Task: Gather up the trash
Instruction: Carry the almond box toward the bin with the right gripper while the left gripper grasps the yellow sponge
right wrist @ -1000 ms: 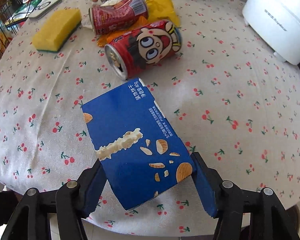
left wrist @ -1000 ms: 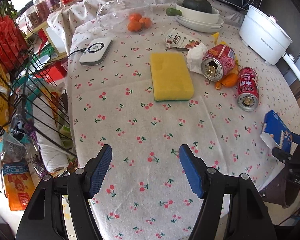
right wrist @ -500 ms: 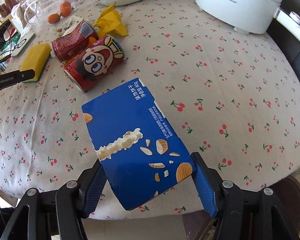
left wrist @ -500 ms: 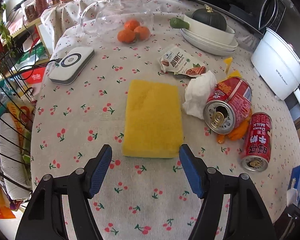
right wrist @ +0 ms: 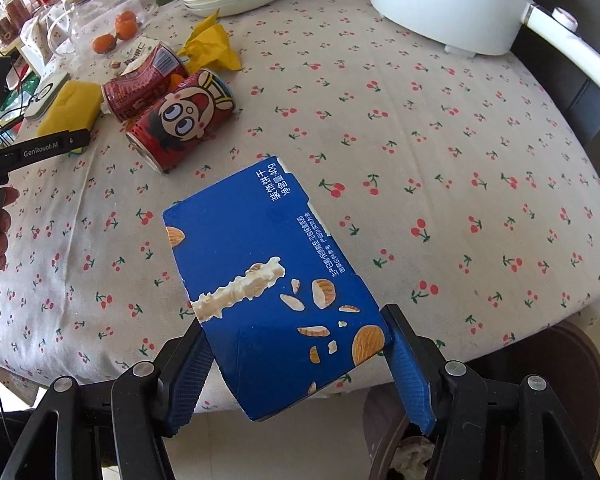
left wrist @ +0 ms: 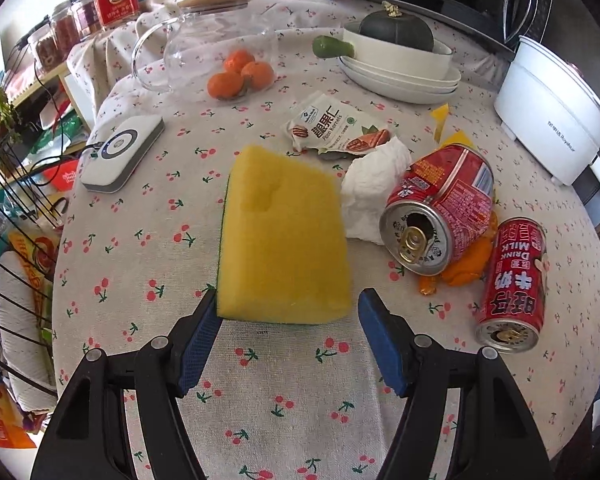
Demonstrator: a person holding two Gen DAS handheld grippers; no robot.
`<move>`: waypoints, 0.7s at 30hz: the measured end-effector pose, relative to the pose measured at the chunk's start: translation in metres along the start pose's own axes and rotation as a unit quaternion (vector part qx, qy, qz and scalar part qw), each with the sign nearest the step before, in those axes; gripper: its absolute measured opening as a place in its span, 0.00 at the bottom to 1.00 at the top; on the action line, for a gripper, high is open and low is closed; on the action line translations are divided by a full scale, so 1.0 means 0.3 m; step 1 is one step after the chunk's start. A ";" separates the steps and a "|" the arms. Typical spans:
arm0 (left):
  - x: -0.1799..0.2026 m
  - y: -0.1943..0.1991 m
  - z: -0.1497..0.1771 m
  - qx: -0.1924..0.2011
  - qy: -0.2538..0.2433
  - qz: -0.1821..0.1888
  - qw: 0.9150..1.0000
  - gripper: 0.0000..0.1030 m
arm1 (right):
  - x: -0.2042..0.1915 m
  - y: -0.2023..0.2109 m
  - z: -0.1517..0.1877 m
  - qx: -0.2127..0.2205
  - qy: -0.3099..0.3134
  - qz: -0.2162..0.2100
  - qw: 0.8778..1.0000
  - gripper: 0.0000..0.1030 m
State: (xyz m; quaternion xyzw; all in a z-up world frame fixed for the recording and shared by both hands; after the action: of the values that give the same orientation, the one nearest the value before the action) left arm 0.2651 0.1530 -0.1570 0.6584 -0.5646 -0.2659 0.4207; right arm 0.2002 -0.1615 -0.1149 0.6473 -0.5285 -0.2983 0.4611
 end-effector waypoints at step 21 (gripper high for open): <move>0.128 0.241 0.113 0.016 -0.090 0.045 0.995 0.59 | 0.111 0.121 0.084 0.021 -0.064 -0.008 0.998 0.67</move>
State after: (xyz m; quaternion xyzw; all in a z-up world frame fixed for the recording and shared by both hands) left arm 0.2081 0.1066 -0.1075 0.6122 -0.6333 -0.2957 0.3697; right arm 0.1720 -0.2013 -0.0884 0.6409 -0.5579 -0.3311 0.4103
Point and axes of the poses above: each gripper's, at about its wrist camera, not at the fingertips, and y roughly against the way its jaws point, x to its right, z to its underside, the point moved 1 cm from there along -y, roughly the way its jaws point, and after that the axes turned 9 degrees about z, right-handed, at the moved point
